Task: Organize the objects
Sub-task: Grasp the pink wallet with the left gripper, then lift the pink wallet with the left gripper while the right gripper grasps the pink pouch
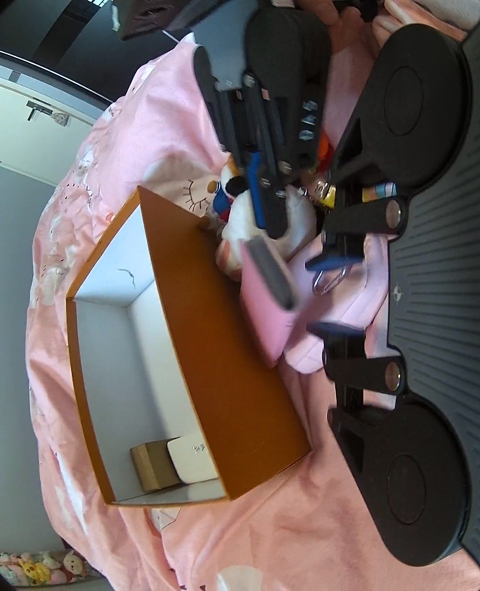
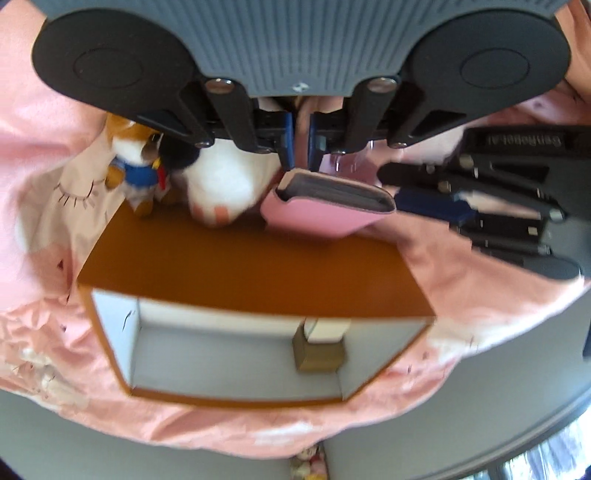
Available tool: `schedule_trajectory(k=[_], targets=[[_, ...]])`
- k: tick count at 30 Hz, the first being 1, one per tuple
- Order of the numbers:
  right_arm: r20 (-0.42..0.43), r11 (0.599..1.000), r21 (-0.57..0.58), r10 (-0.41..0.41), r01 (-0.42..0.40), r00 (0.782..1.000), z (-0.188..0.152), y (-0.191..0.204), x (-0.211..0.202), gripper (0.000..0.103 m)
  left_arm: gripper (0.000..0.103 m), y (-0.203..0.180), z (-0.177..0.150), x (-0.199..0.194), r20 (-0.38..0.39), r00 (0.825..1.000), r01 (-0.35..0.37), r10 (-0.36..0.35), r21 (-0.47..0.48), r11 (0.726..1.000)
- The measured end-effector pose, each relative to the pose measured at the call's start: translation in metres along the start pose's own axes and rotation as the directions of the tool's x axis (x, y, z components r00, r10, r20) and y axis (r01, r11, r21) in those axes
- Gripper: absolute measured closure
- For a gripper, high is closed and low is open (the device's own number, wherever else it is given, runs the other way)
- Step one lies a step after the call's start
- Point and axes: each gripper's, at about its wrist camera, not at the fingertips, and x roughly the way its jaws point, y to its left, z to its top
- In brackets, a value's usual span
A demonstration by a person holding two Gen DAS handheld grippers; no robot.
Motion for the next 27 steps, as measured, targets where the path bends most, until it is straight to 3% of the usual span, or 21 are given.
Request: schedule_trajectory(k=[6,9,16,23,27], targets=[[0.047,1.000,-0.005,-0.026,0.027,0.999,0.018,-0.001,0.000,0.095,0.048,-0.004,0.006,0.006,0.057,0.992,-0.116,0.111,0.099,0.988],[0.044,0.999,-0.017,-0.042,0.042,0.998,0.022,-0.001,0.002,0.094,0.048,-0.008,0.012,0.011,0.087,0.988,-0.140,0.126,0.175,0.975],[0.012,0.996,-0.046,-0.076,0.077,0.997,0.023,-0.005,0.012,0.094,0.049,-0.025,0.014,0.039,0.114,0.980,-0.197,0.165,0.382,0.903],[-0.017,0.997,-0.024,-0.073,0.072,0.997,0.023,-0.015,0.023,0.093,0.065,-0.037,0.005,0.058,0.140,0.970,-0.240,0.197,0.459,0.855],[-0.014,0.997,-0.028,-0.067,0.067,0.998,0.021,-0.015,0.022,0.093,0.071,-0.037,0.000,0.050,0.155,0.969,-0.241,0.191,0.449,0.860]])
